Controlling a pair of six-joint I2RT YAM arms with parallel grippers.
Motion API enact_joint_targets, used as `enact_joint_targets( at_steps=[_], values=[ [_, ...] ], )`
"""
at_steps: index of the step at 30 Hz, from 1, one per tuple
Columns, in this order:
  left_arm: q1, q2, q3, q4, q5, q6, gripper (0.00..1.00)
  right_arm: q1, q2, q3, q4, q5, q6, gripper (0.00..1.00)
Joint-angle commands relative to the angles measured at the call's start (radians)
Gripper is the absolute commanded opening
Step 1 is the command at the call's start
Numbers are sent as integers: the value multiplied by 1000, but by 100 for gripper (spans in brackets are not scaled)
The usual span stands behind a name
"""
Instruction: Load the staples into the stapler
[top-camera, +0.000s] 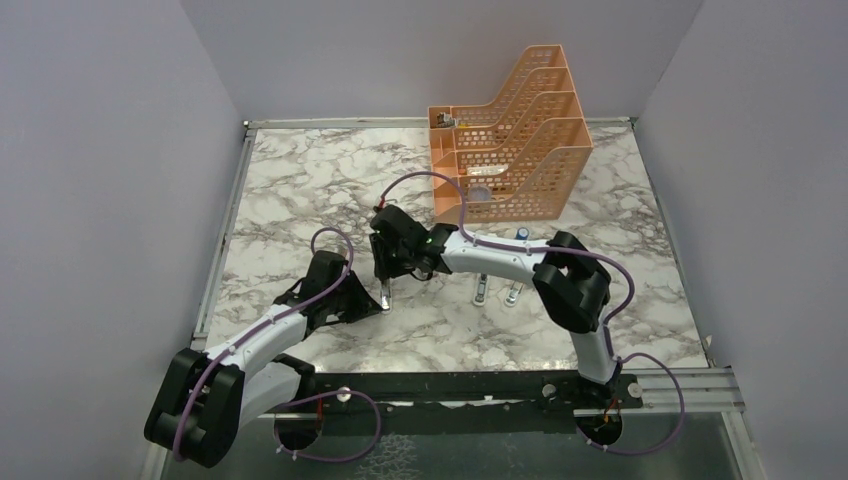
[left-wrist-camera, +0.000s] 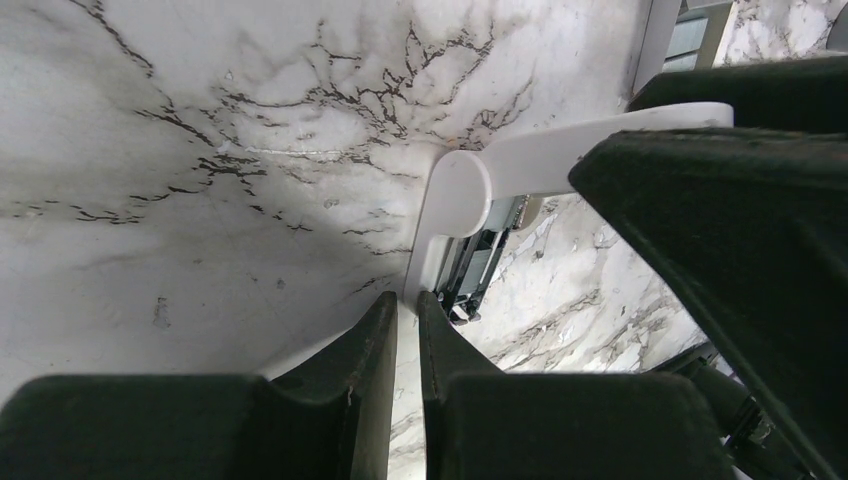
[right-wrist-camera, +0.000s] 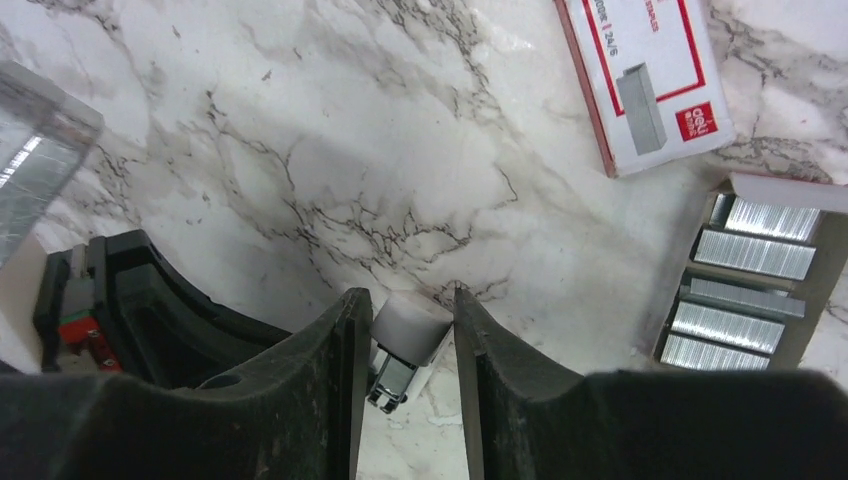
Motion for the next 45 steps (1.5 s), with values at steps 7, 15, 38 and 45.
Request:
enact_joint_targets(
  at_steps=[7,15,38,45],
  values=[
    [7,18,-11,-25,-105,34,14,26,-90,-122,68,-55,-24,27],
    [7,27,-8,-21,-108,34,14,102,-158,-210,87,80,0,27],
    [7,50,-10,2,-99,38,14,235,-51,-152,7,321,86,27],
    [7,54,-6,7,-98,38,14,258,-38,-145,-1,332,99,28]
  ],
)
